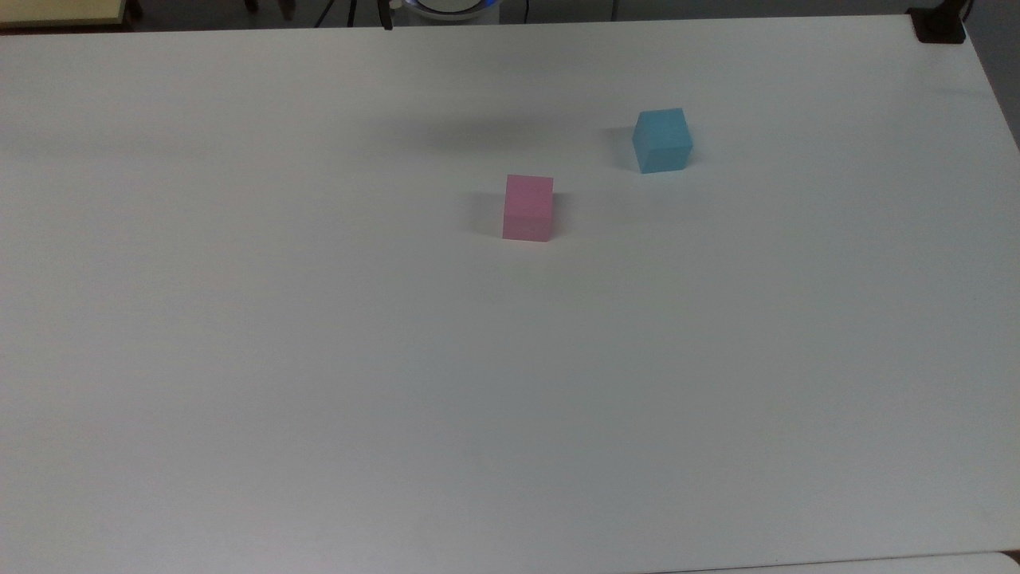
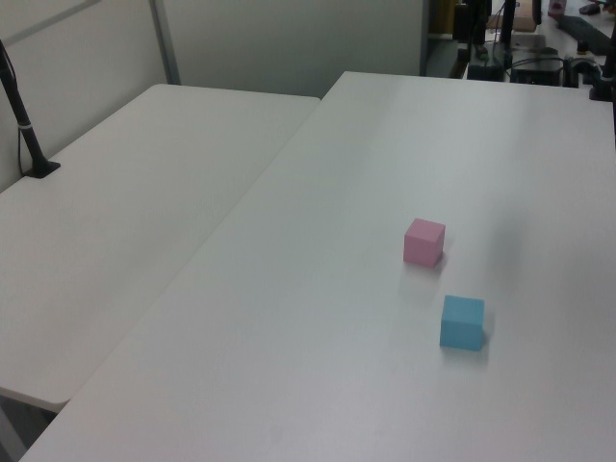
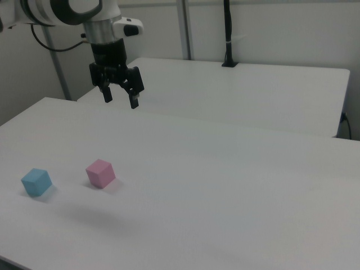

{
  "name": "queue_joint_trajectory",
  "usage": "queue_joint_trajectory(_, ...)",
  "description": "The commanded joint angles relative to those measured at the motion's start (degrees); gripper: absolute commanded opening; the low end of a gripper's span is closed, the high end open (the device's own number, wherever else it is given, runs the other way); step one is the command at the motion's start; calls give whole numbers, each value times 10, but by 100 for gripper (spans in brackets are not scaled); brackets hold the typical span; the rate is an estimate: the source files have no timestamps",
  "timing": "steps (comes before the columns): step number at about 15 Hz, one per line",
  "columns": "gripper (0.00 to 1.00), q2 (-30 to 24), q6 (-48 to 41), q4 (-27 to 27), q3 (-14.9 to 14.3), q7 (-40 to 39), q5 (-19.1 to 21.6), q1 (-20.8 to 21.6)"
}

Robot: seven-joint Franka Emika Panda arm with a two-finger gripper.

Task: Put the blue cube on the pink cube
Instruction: 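Move the open gripper toward the light-blue cube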

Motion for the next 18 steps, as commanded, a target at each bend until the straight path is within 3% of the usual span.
queue_joint_trajectory(1, 100, 7, -37, 13, -1, 7, -1, 0)
queue_joint_trajectory(6, 100, 4, -38, 9, -1, 6, -2, 1)
queue_joint_trajectory(12, 100, 5, -37, 0, -6, 11, -3, 30)
queue_joint_trajectory(13, 100, 5, -36, -1, -10, 13, -3, 42)
queue_joint_trajectory(15, 100, 8, -11, -15, -48, 26, -2, 109)
queue_joint_trajectory(18, 100, 8, 0, -33, -49, 56, 0, 167)
